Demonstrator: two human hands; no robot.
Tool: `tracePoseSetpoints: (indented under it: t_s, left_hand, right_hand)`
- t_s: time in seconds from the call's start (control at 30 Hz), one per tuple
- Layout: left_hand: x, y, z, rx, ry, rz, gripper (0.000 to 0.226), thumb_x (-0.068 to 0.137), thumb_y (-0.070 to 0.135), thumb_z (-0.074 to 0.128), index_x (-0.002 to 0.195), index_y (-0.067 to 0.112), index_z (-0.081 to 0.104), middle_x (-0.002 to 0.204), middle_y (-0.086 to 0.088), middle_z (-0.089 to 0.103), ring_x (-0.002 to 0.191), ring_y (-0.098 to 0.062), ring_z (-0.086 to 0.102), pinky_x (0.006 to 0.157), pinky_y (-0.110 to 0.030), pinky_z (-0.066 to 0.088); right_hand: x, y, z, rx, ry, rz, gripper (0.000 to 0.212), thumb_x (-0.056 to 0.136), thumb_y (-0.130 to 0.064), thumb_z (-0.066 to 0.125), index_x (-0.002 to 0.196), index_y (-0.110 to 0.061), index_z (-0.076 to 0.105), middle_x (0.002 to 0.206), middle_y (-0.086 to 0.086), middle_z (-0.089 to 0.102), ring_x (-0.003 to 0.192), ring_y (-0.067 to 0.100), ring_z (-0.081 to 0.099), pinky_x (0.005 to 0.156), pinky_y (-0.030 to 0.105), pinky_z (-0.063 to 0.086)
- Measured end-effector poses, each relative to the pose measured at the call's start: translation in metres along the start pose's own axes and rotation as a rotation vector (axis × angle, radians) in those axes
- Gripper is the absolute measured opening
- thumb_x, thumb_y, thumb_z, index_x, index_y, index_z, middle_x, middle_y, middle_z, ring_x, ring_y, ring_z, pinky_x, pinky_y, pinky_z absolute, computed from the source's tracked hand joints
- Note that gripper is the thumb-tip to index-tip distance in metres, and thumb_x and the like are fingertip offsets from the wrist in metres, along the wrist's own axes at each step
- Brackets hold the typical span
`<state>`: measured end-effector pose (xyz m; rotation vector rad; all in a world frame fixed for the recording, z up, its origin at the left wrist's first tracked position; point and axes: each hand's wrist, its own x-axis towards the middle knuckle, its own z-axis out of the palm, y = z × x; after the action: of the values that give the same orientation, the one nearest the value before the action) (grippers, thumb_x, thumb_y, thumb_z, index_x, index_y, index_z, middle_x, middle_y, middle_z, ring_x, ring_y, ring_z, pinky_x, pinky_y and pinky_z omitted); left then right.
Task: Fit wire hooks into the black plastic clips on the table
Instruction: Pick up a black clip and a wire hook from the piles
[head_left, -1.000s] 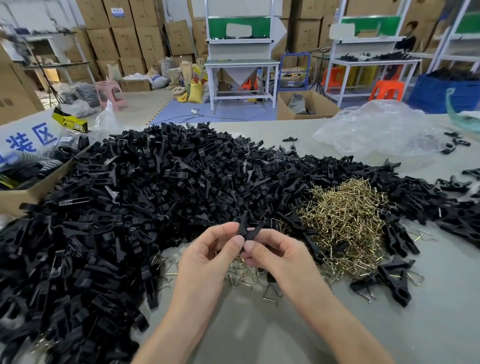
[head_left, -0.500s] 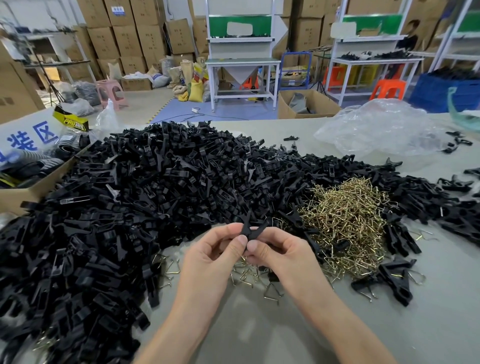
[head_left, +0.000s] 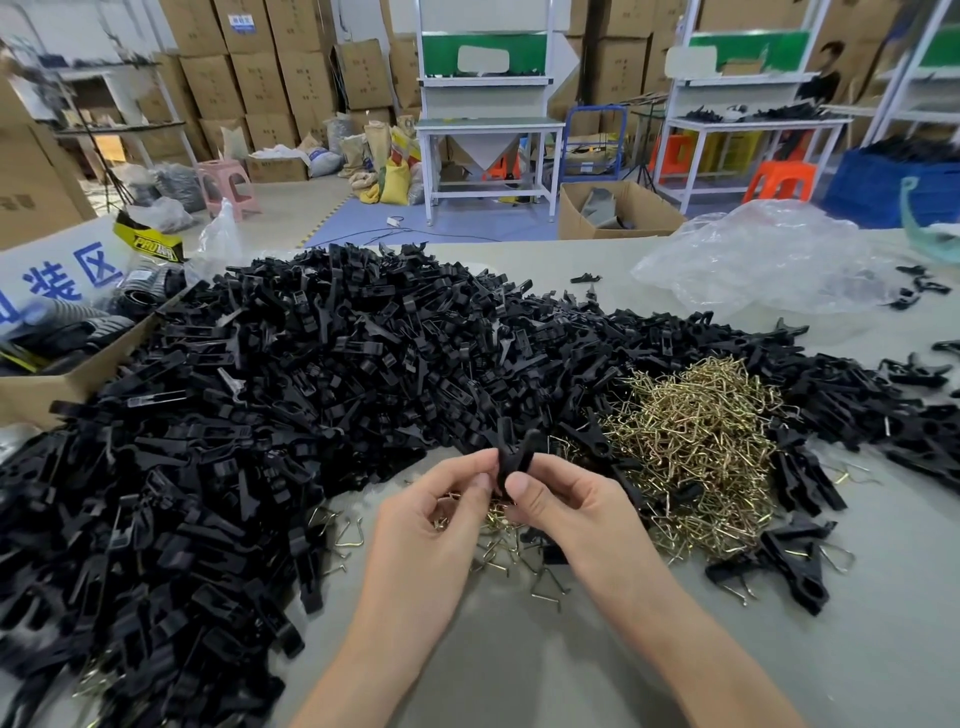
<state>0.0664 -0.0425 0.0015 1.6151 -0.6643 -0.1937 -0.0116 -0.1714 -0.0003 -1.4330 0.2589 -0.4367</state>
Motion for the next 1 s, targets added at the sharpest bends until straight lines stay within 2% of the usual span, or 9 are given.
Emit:
tracePoseSetpoints:
  t_s: [0.07, 0.17, 0.33, 0.47, 0.6, 0.7, 0.8, 0.9, 1.0]
  left_hand:
    - [0.0, -0.002, -0.004, 0.194, -0.006, 0.107, 0.033, 0.097, 0.014, 0.059, 0.109, 0.042, 0.072, 0.101, 0.026, 0.071, 0.099, -0.004, 0.066, 0.08, -0.018, 0.053]
    - [0.001, -0.006, -0.011, 0.559, -0.032, 0.309, 0.028, 0.096, 0.021, 0.058, 0.117, 0.037, 0.067, 0.1, 0.03, 0.064, 0.107, 0.003, 0.055, 0.089, -0.019, 0.046]
    - [0.002, -0.023, -0.016, 0.914, -0.242, 0.322, 0.039, 0.096, 0.052, 0.043, 0.124, 0.035, 0.063, 0.115, 0.021, 0.056, 0.117, -0.006, 0.044, 0.1, -0.025, 0.029]
    - [0.004, -0.028, -0.012, 0.942, -0.194, 0.358, 0.015, 0.091, 0.041, 0.066, 0.103, 0.036, 0.071, 0.101, 0.018, 0.059, 0.103, -0.012, 0.056, 0.091, -0.027, 0.033]
    - [0.004, -0.023, -0.008, 0.92, -0.128, 0.393, 0.004, 0.091, 0.035, 0.064, 0.091, 0.033, 0.068, 0.092, 0.02, 0.06, 0.093, -0.01, 0.059, 0.088, -0.025, 0.035]
    - [0.002, -0.013, -0.008, 0.738, -0.073, 0.306, 0.006, 0.095, 0.036, 0.055, 0.091, 0.037, 0.06, 0.091, 0.023, 0.061, 0.092, -0.001, 0.056, 0.086, -0.02, 0.037]
    - [0.001, -0.005, -0.004, 0.245, 0.004, 0.071, 0.011, 0.095, 0.032, 0.06, 0.085, 0.035, 0.065, 0.084, 0.014, 0.068, 0.081, -0.001, 0.062, 0.07, -0.01, 0.044]
    - [0.004, -0.002, -0.003, -0.036, 0.021, -0.077, 0.011, 0.095, 0.029, 0.063, 0.086, 0.029, 0.069, 0.08, -0.002, 0.069, 0.071, -0.006, 0.061, 0.065, -0.015, 0.049]
    - [0.006, -0.004, -0.003, -0.232, 0.017, -0.176, 0.011, 0.091, 0.033, 0.065, 0.088, 0.025, 0.073, 0.079, -0.004, 0.07, 0.071, -0.011, 0.062, 0.061, -0.017, 0.052]
  right_hand:
    - [0.0, -0.001, -0.001, 0.009, 0.02, -0.024, 0.03, 0.086, -0.026, 0.07, 0.114, -0.016, 0.073, 0.107, -0.002, 0.077, 0.104, 0.011, 0.071, 0.088, 0.02, 0.054]
    - [0.002, -0.004, -0.004, 0.095, 0.113, -0.044, 0.028, 0.078, -0.03, 0.077, 0.104, -0.018, 0.075, 0.103, 0.006, 0.077, 0.096, 0.015, 0.073, 0.082, 0.021, 0.057]
    - [0.007, -0.007, -0.015, 0.271, 0.243, -0.045, 0.031, 0.067, -0.031, 0.081, 0.098, -0.026, 0.079, 0.093, 0.007, 0.074, 0.081, 0.012, 0.069, 0.075, 0.02, 0.056]
    - [0.009, -0.006, -0.017, 0.234, 0.304, -0.038, 0.025, 0.074, -0.026, 0.078, 0.099, -0.029, 0.079, 0.088, 0.001, 0.073, 0.079, 0.01, 0.068, 0.073, 0.019, 0.056]
    - [0.008, -0.006, -0.014, 0.145, 0.282, -0.046, 0.024, 0.076, -0.03, 0.076, 0.1, -0.033, 0.078, 0.089, 0.0, 0.075, 0.079, 0.009, 0.068, 0.075, 0.02, 0.056]
    - [0.006, -0.008, -0.014, 0.149, 0.273, -0.04, 0.03, 0.073, -0.037, 0.078, 0.102, -0.033, 0.077, 0.095, 0.003, 0.076, 0.083, 0.011, 0.07, 0.076, 0.021, 0.056]
    - [0.005, -0.009, -0.013, 0.266, 0.191, 0.008, 0.038, 0.067, -0.038, 0.083, 0.103, -0.028, 0.078, 0.102, 0.007, 0.077, 0.093, 0.017, 0.073, 0.078, 0.022, 0.057]
    - [0.005, -0.008, -0.009, 0.319, 0.064, 0.065, 0.035, 0.072, -0.033, 0.088, 0.104, -0.023, 0.079, 0.112, 0.009, 0.076, 0.107, 0.021, 0.072, 0.082, 0.023, 0.057]
    - [0.004, -0.006, -0.009, 0.239, 0.034, 0.043, 0.036, 0.073, -0.042, 0.082, 0.107, -0.029, 0.077, 0.116, 0.003, 0.075, 0.114, 0.017, 0.069, 0.086, 0.022, 0.056]
